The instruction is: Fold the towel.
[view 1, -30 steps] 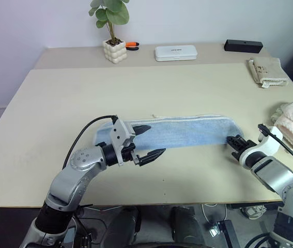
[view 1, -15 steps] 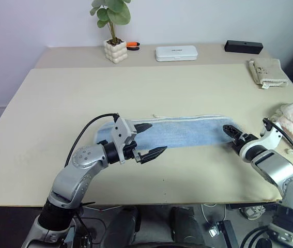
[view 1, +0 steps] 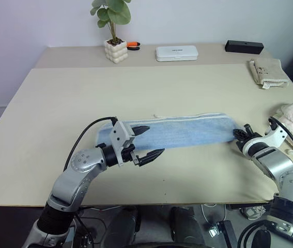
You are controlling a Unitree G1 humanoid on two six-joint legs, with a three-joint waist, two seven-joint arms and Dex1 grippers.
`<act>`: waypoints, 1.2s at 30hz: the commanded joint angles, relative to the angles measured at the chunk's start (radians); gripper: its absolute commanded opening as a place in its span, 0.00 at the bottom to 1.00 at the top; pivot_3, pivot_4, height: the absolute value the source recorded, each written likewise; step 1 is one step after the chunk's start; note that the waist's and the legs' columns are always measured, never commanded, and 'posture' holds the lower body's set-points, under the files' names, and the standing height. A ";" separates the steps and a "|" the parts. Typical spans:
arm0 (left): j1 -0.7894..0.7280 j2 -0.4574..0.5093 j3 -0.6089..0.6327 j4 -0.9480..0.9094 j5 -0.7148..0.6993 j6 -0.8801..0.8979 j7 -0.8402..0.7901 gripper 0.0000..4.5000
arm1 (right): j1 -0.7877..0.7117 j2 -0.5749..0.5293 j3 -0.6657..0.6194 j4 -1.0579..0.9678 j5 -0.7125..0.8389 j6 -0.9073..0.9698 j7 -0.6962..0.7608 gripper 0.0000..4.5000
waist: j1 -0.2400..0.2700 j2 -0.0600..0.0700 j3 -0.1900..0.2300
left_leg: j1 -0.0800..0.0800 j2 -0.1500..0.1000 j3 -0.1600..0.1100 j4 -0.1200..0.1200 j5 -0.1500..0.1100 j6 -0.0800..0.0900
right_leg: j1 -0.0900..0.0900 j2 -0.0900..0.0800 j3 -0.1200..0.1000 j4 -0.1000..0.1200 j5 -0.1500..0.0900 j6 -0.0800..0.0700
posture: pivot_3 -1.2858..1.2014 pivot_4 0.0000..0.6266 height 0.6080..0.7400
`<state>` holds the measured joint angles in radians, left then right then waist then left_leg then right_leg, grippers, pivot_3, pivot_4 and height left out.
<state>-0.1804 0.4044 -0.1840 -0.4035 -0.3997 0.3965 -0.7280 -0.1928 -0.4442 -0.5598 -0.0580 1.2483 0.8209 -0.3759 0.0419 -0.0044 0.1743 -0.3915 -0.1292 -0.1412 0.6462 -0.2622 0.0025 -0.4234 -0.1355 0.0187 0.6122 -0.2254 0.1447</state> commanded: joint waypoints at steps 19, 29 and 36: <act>0.001 0.017 0.017 -0.030 0.007 -0.016 0.002 1.00 | -0.056 -0.447 0.743 -0.461 -0.793 -0.126 0.756 0.01 | -0.027 0.001 0.004 | -0.001 0.003 0.003 0.000 -0.001 0.000 | -0.002 0.001 0.001 -0.001 0.000 0.001 | 0.52 0.24 1.00; 0.045 0.033 0.021 -0.059 0.009 -0.023 0.020 1.00 | -0.101 -0.302 0.797 -0.427 -0.900 -0.102 0.812 0.20 | -0.027 0.001 0.004 | -0.001 0.003 0.003 -0.001 -0.001 -0.001 | -0.003 0.002 0.001 -0.001 0.000 0.001 | 0.52 0.24 1.00; 0.055 0.042 0.033 -0.061 0.008 -0.021 0.021 1.00 | -0.012 -0.326 0.594 -0.516 -0.779 -0.154 0.964 0.87 | -0.025 0.000 0.004 | -0.001 0.003 0.003 -0.001 -0.002 -0.001 | -0.003 0.002 0.001 -0.001 0.000 0.001 | 0.52 0.24 1.00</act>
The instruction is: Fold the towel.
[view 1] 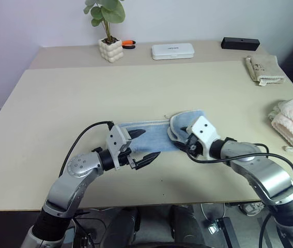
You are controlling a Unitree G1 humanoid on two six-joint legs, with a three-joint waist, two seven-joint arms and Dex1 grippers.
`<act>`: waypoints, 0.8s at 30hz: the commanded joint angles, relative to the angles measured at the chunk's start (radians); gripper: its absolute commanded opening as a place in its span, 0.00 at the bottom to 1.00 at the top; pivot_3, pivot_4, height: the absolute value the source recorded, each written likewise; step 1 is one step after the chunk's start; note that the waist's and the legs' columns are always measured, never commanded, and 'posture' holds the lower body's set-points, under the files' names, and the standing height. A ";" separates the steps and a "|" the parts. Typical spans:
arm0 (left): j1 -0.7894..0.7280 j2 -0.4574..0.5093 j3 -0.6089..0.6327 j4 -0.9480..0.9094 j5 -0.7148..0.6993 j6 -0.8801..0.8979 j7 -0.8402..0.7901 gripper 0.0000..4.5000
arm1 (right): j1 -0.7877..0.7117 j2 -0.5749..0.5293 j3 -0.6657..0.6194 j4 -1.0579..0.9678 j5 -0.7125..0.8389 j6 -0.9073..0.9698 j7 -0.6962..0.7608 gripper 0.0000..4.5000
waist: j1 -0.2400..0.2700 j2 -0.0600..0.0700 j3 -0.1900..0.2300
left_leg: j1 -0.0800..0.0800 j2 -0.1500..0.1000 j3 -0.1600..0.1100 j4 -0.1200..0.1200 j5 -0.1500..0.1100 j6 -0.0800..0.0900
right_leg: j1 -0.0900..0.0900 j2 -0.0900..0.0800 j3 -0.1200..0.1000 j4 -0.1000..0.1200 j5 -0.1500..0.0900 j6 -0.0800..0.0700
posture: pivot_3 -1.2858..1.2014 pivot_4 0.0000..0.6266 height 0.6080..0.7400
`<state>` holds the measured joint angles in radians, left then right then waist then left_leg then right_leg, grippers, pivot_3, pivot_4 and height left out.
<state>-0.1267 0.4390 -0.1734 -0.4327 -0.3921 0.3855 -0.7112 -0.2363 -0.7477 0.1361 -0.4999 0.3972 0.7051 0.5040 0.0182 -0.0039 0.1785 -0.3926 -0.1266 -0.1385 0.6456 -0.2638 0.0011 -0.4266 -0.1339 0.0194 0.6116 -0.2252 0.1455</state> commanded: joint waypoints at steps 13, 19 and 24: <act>0.017 0.004 0.048 -0.023 -0.005 0.011 0.041 1.00 | -0.043 0.086 -0.109 0.246 0.008 -0.158 0.126 0.01 | -0.004 -0.001 0.000 | 0.001 0.001 0.000 0.000 0.000 -0.001 | 0.000 0.000 0.000 0.000 0.000 -0.001 | 0.52 0.24 1.00; 0.051 0.004 0.065 -0.053 0.002 0.020 0.082 1.00 | -0.041 0.134 0.028 0.423 -0.163 -0.260 0.131 0.01 | -0.006 0.000 0.000 | 0.001 0.001 0.001 0.000 -0.001 -0.001 | -0.001 0.001 0.000 0.002 0.001 -0.001 | 0.52 0.24 1.00; 0.092 0.022 0.087 -0.097 -0.008 0.028 0.097 1.00 | -0.039 0.122 -0.025 0.369 -0.156 -0.289 0.163 0.01 | -0.005 -0.001 -0.001 | 0.002 0.001 0.000 0.000 -0.001 -0.002 | 0.000 0.001 0.000 0.002 0.001 -0.001 | 0.52 0.24 1.00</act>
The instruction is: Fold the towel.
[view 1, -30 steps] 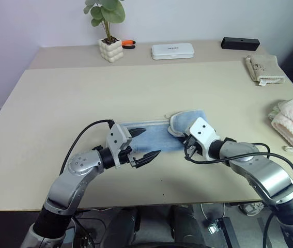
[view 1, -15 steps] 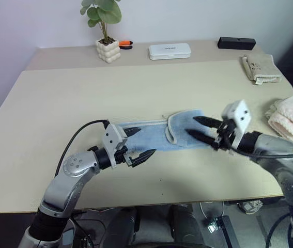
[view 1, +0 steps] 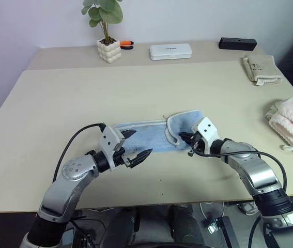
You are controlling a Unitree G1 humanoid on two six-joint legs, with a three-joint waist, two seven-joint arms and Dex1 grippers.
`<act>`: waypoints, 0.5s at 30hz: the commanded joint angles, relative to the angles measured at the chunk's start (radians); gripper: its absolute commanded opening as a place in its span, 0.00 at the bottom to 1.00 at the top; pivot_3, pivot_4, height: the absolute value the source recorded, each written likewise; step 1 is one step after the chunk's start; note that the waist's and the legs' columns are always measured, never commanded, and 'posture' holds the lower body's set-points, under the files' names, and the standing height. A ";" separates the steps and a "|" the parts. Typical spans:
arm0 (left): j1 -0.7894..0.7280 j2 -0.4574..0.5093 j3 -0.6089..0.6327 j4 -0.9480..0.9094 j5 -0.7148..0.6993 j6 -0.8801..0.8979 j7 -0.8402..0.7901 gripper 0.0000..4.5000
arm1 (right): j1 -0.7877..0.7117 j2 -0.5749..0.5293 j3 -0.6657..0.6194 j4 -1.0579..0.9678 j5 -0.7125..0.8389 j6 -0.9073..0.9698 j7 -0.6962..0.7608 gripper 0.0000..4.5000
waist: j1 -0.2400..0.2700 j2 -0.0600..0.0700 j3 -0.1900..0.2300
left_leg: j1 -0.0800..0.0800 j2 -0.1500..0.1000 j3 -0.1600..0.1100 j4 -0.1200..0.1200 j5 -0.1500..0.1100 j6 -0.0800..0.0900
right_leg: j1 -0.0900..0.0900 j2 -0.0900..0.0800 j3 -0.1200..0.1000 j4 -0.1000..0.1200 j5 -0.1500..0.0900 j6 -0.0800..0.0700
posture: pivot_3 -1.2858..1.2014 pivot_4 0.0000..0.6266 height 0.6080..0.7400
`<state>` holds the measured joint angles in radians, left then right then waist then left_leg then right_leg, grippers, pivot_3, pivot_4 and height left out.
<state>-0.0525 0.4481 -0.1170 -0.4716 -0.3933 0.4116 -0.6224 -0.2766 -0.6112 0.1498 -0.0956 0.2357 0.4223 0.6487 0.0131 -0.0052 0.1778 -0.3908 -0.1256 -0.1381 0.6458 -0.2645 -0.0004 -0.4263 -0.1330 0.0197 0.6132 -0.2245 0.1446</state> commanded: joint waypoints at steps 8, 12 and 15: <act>0.283 -0.002 0.276 -0.268 -0.443 0.284 0.159 1.00 | -0.159 -0.103 -0.116 -0.177 0.082 -0.020 0.174 0.61 | -0.003 0.002 0.002 | 0.000 0.001 0.001 -0.001 -0.001 0.000 | -0.002 0.001 0.001 0.000 0.000 0.000 | 0.52 0.24 1.00; 0.356 -0.036 0.371 -0.263 -0.621 0.429 0.378 1.00 | -0.155 -0.107 -0.079 -0.219 0.079 -0.070 0.249 0.72 | 0.005 0.001 0.002 | 0.000 0.003 -0.002 0.000 -0.002 -0.002 | -0.001 0.002 -0.001 0.001 0.000 0.000 | 0.52 0.24 1.00; 0.373 -0.077 0.406 -0.236 -0.785 0.478 0.548 1.00 | -0.135 -0.087 -0.043 -0.222 0.058 -0.102 0.262 0.72 | 0.005 0.001 0.002 | 0.000 0.001 -0.002 0.002 -0.002 -0.002 | 0.001 0.001 0.000 0.000 0.000 0.000 | 0.52 0.24 1.00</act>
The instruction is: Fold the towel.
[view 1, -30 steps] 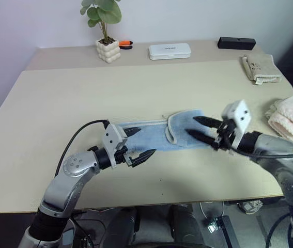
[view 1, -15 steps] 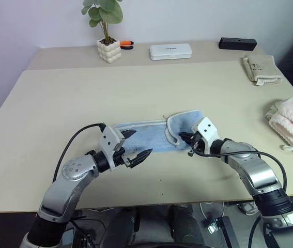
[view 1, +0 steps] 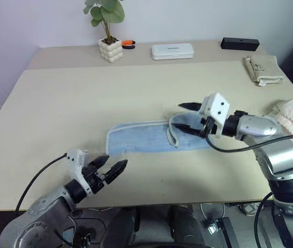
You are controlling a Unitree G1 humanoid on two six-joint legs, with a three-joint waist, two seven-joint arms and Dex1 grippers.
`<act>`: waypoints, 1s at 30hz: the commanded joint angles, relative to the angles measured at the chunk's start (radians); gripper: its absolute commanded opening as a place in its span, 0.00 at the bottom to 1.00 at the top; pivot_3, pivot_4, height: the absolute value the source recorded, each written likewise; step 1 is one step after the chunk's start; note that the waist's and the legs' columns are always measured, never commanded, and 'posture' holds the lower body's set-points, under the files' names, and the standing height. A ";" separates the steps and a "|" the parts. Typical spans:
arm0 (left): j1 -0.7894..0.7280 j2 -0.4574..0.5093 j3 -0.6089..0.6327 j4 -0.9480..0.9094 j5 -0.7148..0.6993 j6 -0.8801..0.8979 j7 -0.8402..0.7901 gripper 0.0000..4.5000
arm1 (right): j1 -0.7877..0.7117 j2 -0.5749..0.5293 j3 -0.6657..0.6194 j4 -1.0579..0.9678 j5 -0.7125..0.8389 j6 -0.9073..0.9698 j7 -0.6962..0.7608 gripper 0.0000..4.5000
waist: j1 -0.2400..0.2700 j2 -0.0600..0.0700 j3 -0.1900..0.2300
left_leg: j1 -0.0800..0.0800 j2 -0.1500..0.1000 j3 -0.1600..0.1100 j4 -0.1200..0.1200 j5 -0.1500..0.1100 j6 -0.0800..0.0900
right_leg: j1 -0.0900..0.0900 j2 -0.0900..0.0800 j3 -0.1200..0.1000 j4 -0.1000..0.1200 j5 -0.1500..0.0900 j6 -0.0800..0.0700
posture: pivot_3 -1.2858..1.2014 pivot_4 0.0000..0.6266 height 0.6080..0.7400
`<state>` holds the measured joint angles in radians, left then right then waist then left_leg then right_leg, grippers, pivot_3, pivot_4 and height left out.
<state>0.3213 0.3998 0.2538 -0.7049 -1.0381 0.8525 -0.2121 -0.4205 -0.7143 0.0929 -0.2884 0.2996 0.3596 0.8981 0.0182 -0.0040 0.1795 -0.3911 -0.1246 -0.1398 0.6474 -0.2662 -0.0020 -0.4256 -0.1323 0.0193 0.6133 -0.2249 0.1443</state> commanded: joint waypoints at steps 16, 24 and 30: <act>-0.306 -0.227 -0.021 0.282 -0.356 -0.032 0.629 0.41 | 0.111 0.088 0.134 -0.096 -0.102 -0.094 -0.012 0.73 | 0.024 0.000 -0.002 | 0.001 0.000 0.001 0.001 0.001 -0.002 | 0.000 0.000 0.001 0.001 0.001 -0.001 | 0.52 0.24 1.00; -0.341 -0.177 0.093 0.244 -0.329 -0.159 0.541 0.02 | 0.143 0.076 0.110 -0.132 -0.098 -0.055 -0.029 0.73 | 0.020 0.000 -0.001 | 0.001 0.000 0.001 0.000 0.001 -0.002 | -0.001 0.000 0.001 0.001 0.001 -0.001 | 0.52 0.24 1.00; -0.391 0.069 0.258 0.321 -0.286 -0.196 0.389 0.02 | 0.151 0.052 0.068 -0.099 -0.101 -0.053 -0.035 0.73 | 0.020 0.000 -0.001 | 0.001 0.001 0.001 -0.001 0.001 -0.002 | -0.002 0.002 0.001 0.001 -0.001 -0.003 | 0.52 0.24 1.00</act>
<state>-0.0560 0.4509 0.4935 -0.3700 -1.3337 0.6645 0.2238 -0.2641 -0.6563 0.1835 -0.3760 0.1971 0.3196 0.8656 0.0382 -0.0043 0.1782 -0.3905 -0.1240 -0.1384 0.6465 -0.2655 -0.0036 -0.4270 -0.1308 0.0203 0.6135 -0.2254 0.1414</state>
